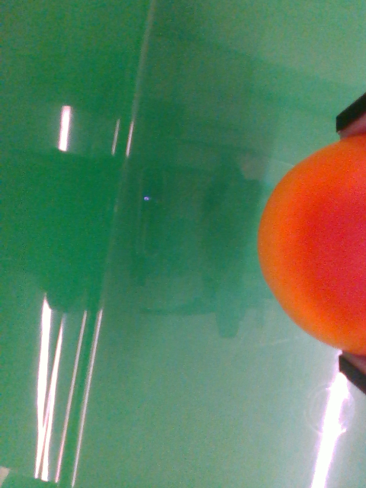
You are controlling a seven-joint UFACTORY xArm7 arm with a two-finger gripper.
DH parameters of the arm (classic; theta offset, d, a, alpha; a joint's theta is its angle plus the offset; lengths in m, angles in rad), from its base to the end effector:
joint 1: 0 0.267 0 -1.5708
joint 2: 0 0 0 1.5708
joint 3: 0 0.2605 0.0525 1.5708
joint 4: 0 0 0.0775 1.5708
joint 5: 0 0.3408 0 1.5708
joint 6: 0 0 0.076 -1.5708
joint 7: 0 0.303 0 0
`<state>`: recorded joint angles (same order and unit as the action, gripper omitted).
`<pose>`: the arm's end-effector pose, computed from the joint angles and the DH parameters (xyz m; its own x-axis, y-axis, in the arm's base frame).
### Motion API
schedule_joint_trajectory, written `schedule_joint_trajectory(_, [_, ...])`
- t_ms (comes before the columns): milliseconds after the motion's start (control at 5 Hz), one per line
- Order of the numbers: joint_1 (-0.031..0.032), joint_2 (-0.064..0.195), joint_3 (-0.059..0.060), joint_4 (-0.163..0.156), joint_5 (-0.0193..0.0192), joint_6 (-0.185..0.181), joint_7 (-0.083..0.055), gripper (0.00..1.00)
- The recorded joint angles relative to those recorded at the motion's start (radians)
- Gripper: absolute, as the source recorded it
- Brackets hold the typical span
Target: Pick fruit
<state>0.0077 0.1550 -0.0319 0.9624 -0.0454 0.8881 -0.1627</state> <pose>0.4430 -0.0202 0.0287 0.9823 0.1663 -0.0862 0.1689 -0.9853 0.0241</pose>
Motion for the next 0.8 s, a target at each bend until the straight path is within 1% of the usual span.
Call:
schedule_joint_trajectory(200, [0.0000,0.000,0.000,0.000,0.0000,0.000,0.000,1.00])
schedule_joint_trajectory(400, [0.0002,-0.014,0.000,0.026,0.0004,0.040,-0.001,1.00])
schedule_joint_trajectory(600, [0.0002,-0.014,0.000,0.026,0.0004,0.040,-0.001,1.00])
schedule_joint_trajectory(800, [0.0004,-0.030,0.000,0.055,0.0008,0.085,-0.003,1.00])
